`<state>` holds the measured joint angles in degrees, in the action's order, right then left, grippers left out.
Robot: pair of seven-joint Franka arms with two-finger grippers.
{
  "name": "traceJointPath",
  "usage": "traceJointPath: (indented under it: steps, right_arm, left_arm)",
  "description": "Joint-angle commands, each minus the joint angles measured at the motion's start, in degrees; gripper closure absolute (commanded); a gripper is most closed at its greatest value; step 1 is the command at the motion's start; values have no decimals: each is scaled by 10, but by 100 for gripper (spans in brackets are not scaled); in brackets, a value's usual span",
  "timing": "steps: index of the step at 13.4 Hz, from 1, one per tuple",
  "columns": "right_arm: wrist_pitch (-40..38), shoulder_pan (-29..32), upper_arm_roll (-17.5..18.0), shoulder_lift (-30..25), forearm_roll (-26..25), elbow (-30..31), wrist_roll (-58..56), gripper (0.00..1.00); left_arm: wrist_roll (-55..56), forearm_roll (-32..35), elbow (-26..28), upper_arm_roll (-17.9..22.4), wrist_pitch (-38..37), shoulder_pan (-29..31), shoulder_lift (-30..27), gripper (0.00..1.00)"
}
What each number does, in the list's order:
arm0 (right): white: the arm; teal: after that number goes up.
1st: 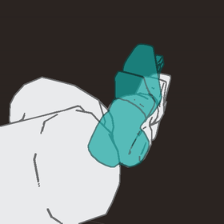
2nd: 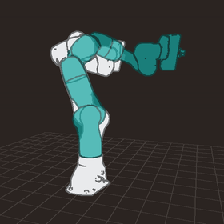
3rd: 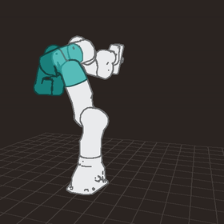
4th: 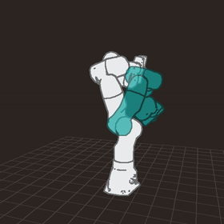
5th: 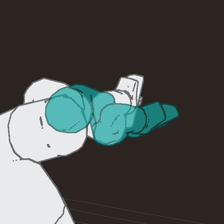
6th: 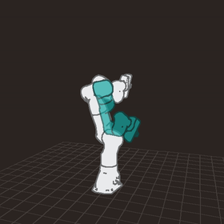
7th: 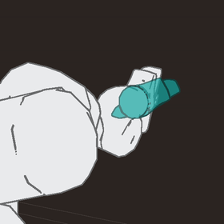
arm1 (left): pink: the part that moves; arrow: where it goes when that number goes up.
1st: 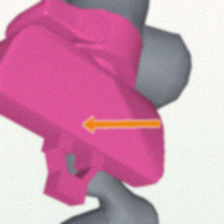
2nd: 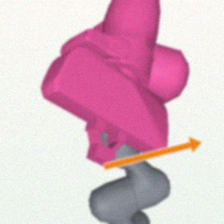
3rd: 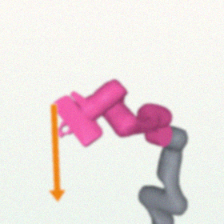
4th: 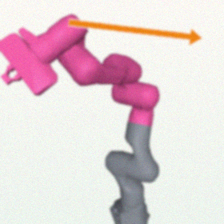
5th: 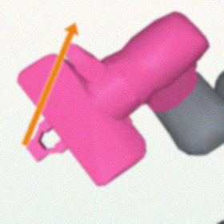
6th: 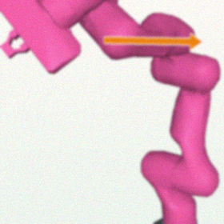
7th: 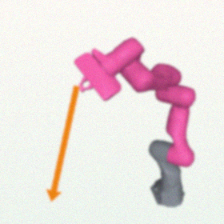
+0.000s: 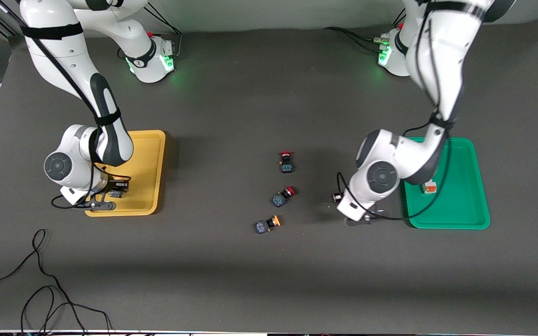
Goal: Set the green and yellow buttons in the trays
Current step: 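Place the white switch in the green tray while the right gripper drops the black switch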
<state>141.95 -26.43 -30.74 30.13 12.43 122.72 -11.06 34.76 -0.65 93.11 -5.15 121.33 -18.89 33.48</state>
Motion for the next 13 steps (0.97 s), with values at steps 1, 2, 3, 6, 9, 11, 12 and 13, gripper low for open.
traceJointPath:
  steps: [1,2,3,6,9,11,12,13]
  right_arm:
    - [11,17,-1,-2,15,3,-40,100]
    - [11,18,-1,-1,15,3,-40,85]
    - [11,18,-1,-1,15,3,-40,22]
    - [4,17,-1,-5,15,1,-39,0]
    - [-49,13,-2,-41,15,-8,-30,0]
    - [-106,9,-4,-82,15,-24,-6,0]
    - [-126,9,-2,-96,15,-35,12,0]
    - [-144,9,1,-103,15,-52,30,0]
  left_arm:
    - [20,-1,-70,2,-149,3,-59,72]
    - [13,-1,-87,3,-187,11,-74,74]
    - [1,-1,-86,1,-206,38,-94,74]
    - [-134,-8,-70,0,-276,116,-124,75]
    - [-292,0,-43,3,-291,231,-145,75]
    - [-338,39,-5,3,-251,274,-147,75]
    - [-342,54,25,3,-215,282,-147,75]
    - [-344,61,63,3,-170,288,-148,75]
